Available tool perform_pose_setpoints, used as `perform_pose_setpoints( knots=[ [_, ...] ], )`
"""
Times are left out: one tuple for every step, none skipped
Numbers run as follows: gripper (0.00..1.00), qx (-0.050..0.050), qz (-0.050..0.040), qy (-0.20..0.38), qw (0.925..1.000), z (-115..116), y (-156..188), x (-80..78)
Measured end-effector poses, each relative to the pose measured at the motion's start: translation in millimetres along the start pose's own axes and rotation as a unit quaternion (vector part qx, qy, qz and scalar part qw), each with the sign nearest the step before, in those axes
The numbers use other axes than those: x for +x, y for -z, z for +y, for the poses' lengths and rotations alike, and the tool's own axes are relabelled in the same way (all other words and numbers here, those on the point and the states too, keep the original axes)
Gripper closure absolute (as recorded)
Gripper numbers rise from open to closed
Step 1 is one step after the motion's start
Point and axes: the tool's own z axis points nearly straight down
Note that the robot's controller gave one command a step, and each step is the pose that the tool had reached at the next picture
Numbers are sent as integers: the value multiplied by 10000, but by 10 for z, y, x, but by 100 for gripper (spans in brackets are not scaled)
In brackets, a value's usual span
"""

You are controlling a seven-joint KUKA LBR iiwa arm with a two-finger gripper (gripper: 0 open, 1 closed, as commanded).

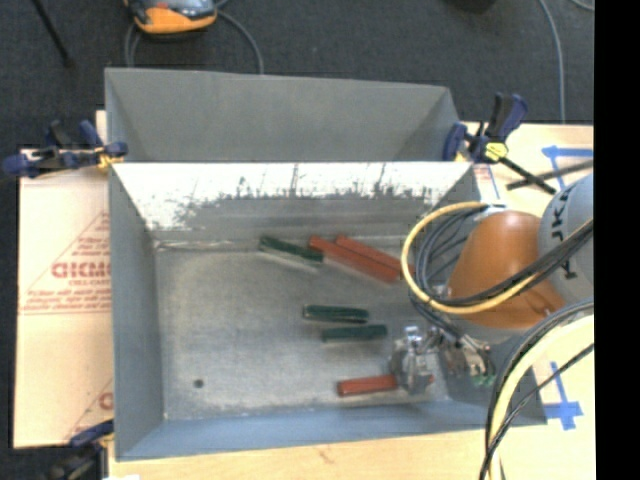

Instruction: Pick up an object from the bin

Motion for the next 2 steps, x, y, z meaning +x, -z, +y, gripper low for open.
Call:
perform_pose_setpoints(
  knots=[
    [100,0,0,2,10000,0,0,0],
    [100,-6,10,-319,9995,31,-33,-36]
  ],
)
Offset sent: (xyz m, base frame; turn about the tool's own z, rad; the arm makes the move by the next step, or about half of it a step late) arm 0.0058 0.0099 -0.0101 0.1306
